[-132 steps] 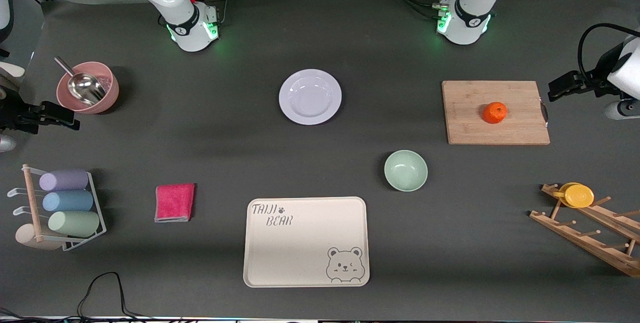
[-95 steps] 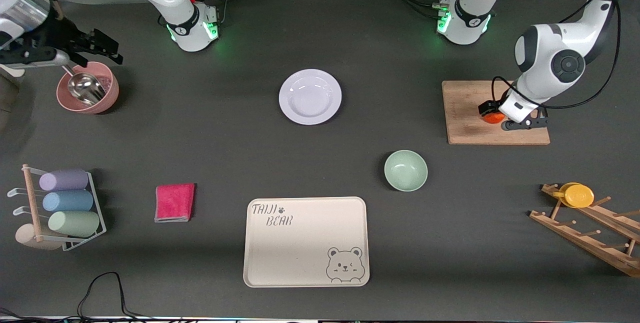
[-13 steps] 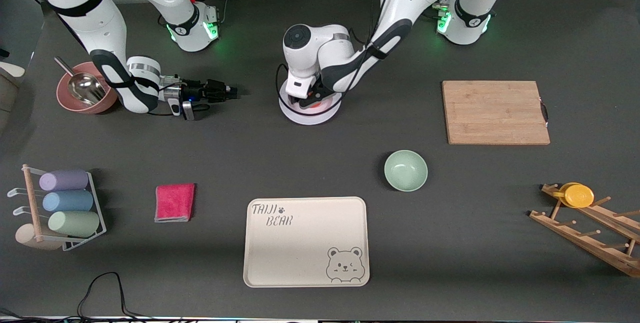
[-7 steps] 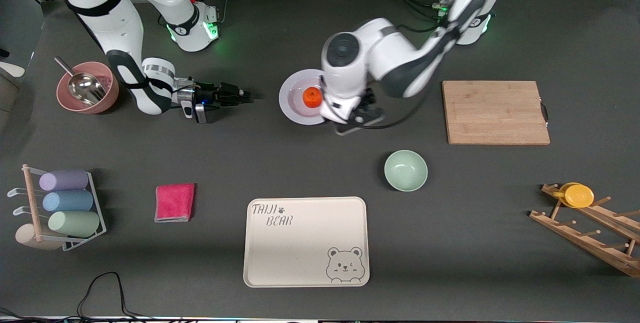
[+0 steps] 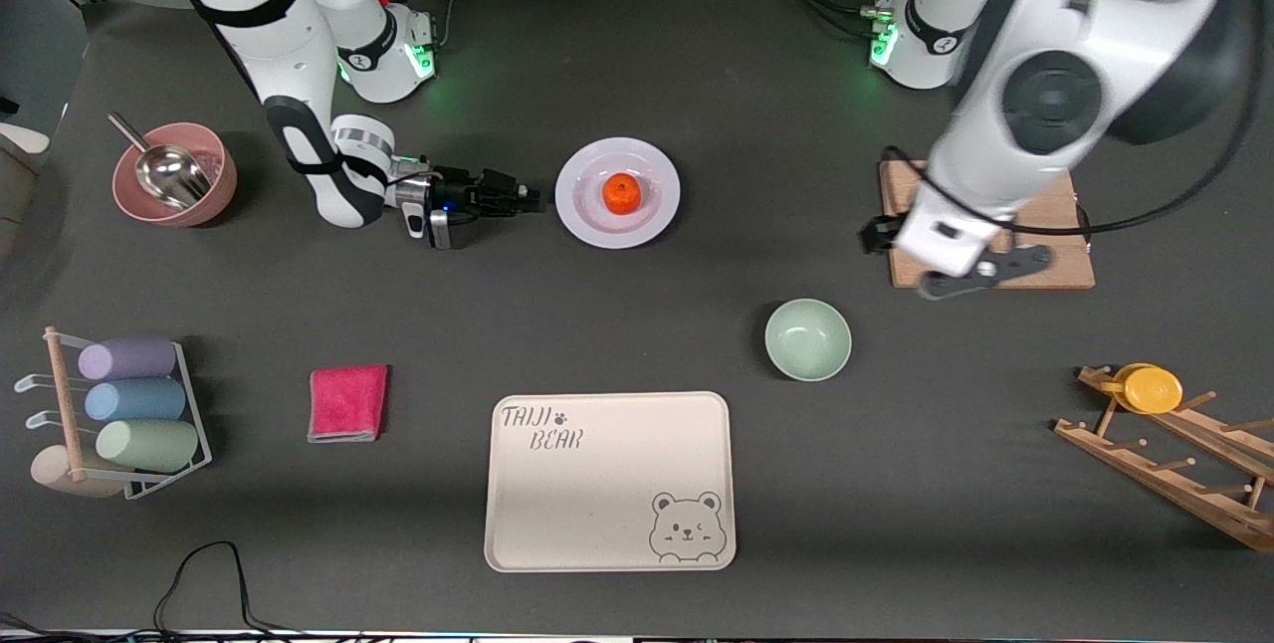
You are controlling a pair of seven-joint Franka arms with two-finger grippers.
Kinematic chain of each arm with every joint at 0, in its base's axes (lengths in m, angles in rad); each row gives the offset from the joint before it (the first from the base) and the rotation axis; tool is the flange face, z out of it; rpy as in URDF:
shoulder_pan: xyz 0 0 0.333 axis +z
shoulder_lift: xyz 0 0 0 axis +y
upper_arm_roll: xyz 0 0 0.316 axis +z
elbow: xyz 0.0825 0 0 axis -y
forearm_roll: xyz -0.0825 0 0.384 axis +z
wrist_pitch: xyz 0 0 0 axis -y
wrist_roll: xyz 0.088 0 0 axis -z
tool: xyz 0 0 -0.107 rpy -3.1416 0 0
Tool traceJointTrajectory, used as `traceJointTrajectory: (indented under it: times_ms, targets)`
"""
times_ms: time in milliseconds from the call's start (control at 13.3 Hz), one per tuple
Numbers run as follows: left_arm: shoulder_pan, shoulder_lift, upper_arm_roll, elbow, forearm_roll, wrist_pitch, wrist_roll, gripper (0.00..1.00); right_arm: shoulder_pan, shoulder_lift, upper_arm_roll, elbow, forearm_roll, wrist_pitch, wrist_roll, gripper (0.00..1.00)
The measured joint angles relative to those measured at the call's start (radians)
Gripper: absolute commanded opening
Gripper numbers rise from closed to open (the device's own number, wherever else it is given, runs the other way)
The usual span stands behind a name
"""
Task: Place orange and plate with both arms
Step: 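Raise the left gripper away while the right gripper grips the plate rim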
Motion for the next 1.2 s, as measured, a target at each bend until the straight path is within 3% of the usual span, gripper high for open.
traceJointTrajectory:
  times_ms: [150,375,450,675,1200]
  targets:
    - [0.07,-0.041,0.063,-0.003,0.0,-0.024,0.154,1.0,0.021,0.011,0.026,0.018,0.052,0.0,0.0,0.44]
    - [0.242,-0.093,0.063,-0.004,-0.005,-0.061,0.319,1.0,0.027,0.024,0.057,0.038,0.088,0.0,0.0,0.44]
    - [0.275,-0.104,0.053,-0.004,-0.007,-0.074,0.337,1.0,0.027,0.027,0.065,0.043,0.096,0.0,0.0,0.37]
    - [0.312,-0.122,0.014,0.0,-0.008,-0.099,0.343,1.0,0.027,0.032,0.076,0.049,0.106,0.0,0.0,0.0]
    - [0.312,-0.122,-0.002,0.007,-0.008,-0.129,0.343,1.0,0.025,0.04,0.076,0.056,0.11,0.001,0.0,0.0]
